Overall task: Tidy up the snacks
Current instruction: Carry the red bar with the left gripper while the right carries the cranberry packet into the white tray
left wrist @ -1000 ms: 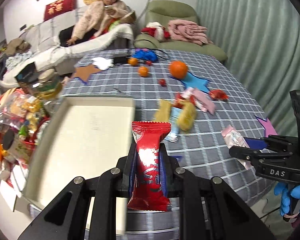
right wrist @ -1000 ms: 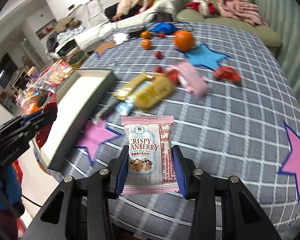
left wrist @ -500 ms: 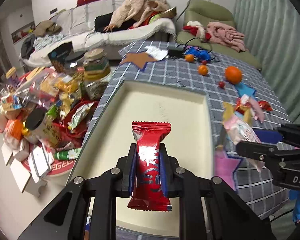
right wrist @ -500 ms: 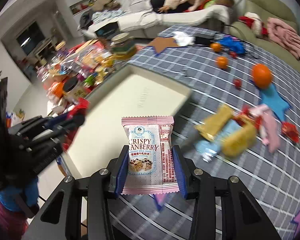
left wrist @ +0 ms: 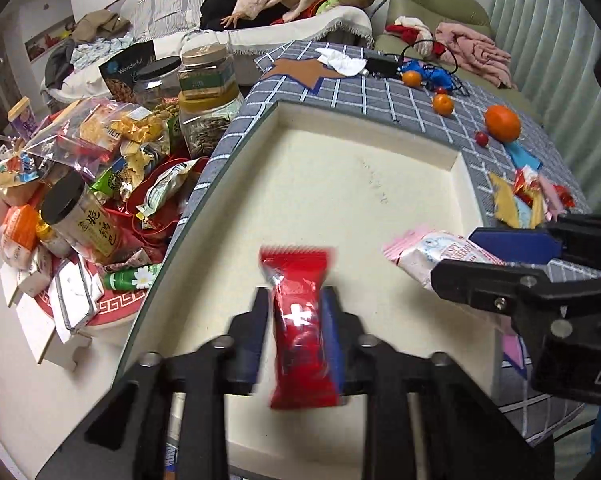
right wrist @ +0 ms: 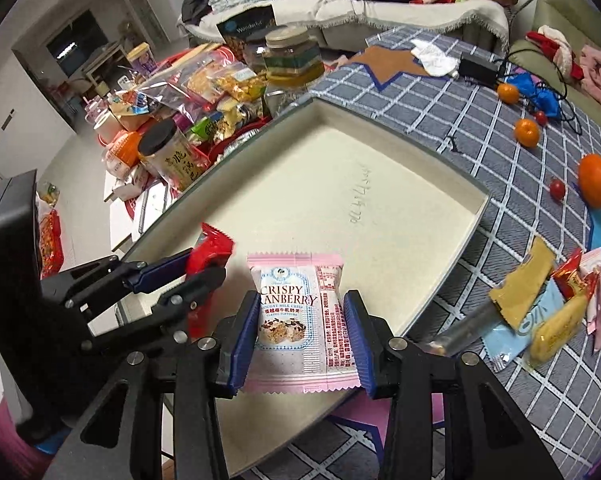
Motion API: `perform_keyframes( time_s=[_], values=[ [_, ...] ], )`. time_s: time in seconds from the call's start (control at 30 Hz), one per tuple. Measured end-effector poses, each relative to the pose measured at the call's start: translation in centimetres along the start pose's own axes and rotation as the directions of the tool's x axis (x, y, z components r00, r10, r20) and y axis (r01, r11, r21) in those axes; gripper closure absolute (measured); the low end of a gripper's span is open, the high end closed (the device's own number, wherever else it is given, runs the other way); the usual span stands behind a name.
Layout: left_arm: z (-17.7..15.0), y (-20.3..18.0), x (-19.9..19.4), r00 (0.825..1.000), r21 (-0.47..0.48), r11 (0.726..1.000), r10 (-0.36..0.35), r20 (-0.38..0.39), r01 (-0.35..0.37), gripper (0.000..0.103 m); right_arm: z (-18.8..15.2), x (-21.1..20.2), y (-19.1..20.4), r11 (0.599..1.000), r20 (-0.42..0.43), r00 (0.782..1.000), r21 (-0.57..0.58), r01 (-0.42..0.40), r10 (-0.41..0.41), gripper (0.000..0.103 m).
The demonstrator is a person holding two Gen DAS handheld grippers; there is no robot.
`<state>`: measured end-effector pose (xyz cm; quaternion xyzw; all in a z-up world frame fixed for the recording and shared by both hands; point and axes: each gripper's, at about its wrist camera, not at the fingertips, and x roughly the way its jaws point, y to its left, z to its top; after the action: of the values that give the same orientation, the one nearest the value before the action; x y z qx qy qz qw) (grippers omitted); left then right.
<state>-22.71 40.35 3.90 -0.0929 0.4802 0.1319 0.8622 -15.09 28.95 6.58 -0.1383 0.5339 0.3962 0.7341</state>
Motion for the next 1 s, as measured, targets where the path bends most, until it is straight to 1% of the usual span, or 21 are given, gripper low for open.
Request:
perform_keyframes(
  time_s=[0.03, 0.07, 0.1, 0.17, 0.27, 0.4, 0.47, 0.53, 0.63, 0.73, 0.8, 0.87, 1.0],
  values=[
    [0.0, 0.0, 0.1, 1.000, 0.001, 1.000, -0.001, 0.000, 0.001, 0.044, 0.0, 0.2, -0.1, 1.000, -0.007, 1.000, 0.003, 0.002, -0.002, 0.058],
    [-0.1, -0.1, 0.0, 1.000, -0.002, 1.000, -0.003, 0.007, 0.003, 0.038, 0.0, 0.2, -0.2, 1.000, -0.009, 1.000, 0.006, 0.007, -0.007, 0.047],
    [-0.1, 0.0, -0.1, 1.000, -0.003, 1.000, -0.006, 0.014, 0.006, 0.033, 0.0, 0.1, -0.4, 1.000, 0.000, 1.000, 0.013, 0.026, -0.026, 0.022],
    [0.0, -0.2, -0.4, 1.000, 0.003, 1.000, -0.007, 0.021, 0.007, 0.032, -0.2, -0.7, -1.0, 0.998, 0.033, 0.998, 0.028, 0.054, -0.055, 0.003],
    [0.4, -0.5, -0.7, 0.999, 0.012, 1.000, -0.011, 0.030, 0.011, 0.030, -0.7, -1.8, -2.7, 0.995, 0.050, 0.996, 0.068, 0.070, -0.074, 0.003],
    [0.8, -1.8, -1.4, 0.999, 0.046, 0.999, -0.018, 0.047, 0.016, 0.027, -2.1, -3.4, -6.6, 0.977, 0.079, 0.987, 0.169, 0.128, -0.143, 0.003],
    [1.0, -2.7, -1.6, 0.998, 0.061, 0.998, -0.023, 0.053, 0.020, 0.026, -3.2, -4.1, -10.1, 0.950, 0.077, 0.980, 0.270, 0.154, -0.181, 0.003],
    [1.0, -3.5, -1.8, 0.998, 0.073, 0.997, -0.038, 0.053, 0.034, 0.025, -4.2, -4.4, -12.9, 0.916, 0.058, 0.975, 0.358, 0.183, -0.217, 0.003],
    [1.2, -5.0, -2.2, 0.997, 0.101, 0.994, -0.053, 0.055, 0.048, 0.025, -5.8, -4.7, -17.4, 0.838, 0.022, 0.964, 0.500, 0.219, -0.265, 0.003],
    [1.3, -6.7, -2.5, 0.996, 0.139, 0.989, -0.067, 0.057, 0.059, 0.025, -6.6, -4.8, -20.1, 0.781, 0.018, 0.962, 0.587, 0.211, -0.274, 0.003],
    [1.4, -7.9, -2.9, 0.996, 0.168, 0.984, -0.072, 0.059, 0.061, 0.024, -6.4, -4.5, -20.8, 0.761, 0.024, 0.963, 0.618, 0.195, -0.267, 0.003],
    [1.4, -9.0, -3.1, 0.995, 0.192, 0.979, -0.080, 0.057, 0.068, 0.024, -5.8, -3.9, -21.2, 0.759, 0.024, 0.964, 0.622, 0.194, -0.266, 0.003],
    [1.2, -11.9, -3.1, 0.994, 0.254, 0.963, -0.099, 0.043, 0.085, 0.024, -4.9, -2.1, -21.5, 0.773, 0.001, 0.961, 0.594, 0.223, -0.278, 0.003]
  ],
)
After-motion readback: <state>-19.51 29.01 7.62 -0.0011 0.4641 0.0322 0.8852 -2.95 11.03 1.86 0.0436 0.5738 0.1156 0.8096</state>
